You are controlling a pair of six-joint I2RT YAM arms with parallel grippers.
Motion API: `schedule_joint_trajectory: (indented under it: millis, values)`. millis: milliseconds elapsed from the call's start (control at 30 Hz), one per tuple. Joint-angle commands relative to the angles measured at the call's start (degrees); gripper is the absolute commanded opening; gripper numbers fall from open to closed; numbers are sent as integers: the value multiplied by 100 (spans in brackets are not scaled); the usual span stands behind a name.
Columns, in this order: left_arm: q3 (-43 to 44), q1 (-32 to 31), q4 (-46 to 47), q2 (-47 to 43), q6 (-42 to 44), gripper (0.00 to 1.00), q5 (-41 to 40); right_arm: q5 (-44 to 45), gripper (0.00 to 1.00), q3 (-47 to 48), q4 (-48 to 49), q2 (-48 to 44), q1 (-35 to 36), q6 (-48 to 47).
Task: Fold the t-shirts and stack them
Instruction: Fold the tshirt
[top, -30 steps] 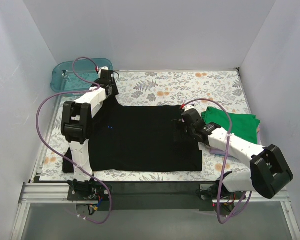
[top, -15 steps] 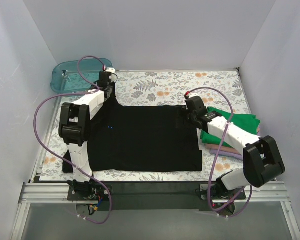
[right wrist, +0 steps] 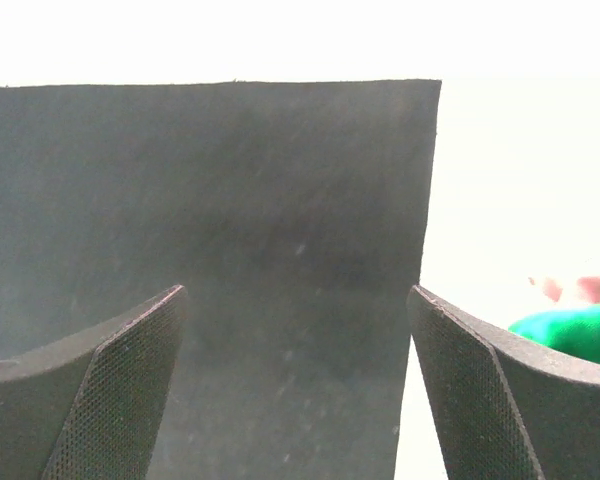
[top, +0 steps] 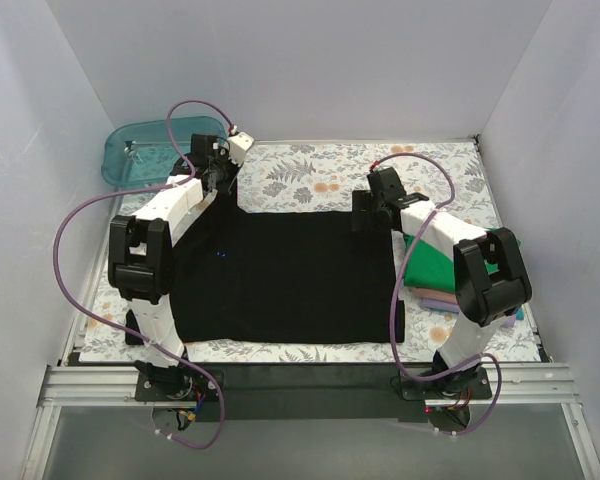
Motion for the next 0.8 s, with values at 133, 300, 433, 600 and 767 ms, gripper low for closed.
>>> schedule_joint_trajectory:
  millis: [133,300,433,600,767]
  values:
    - [323,0,-593,77,510,0,307,222,93,1046,-188,705,-395,92]
    - [253,0,-426,-37,-287,0,-64,125,88,1635,-285,1373,-457,127]
    - [25,0,-206,-335,-1095,0,15,125,84,1864,-302,1751,-465,206]
    - [-642,0,233,-906,-2099,0,-28,151,78,1952,-311,2077,-465,303]
    - [-1170,0,322,-1407,-3470,0,-179,151,62,1769,-311,2016,-465,320]
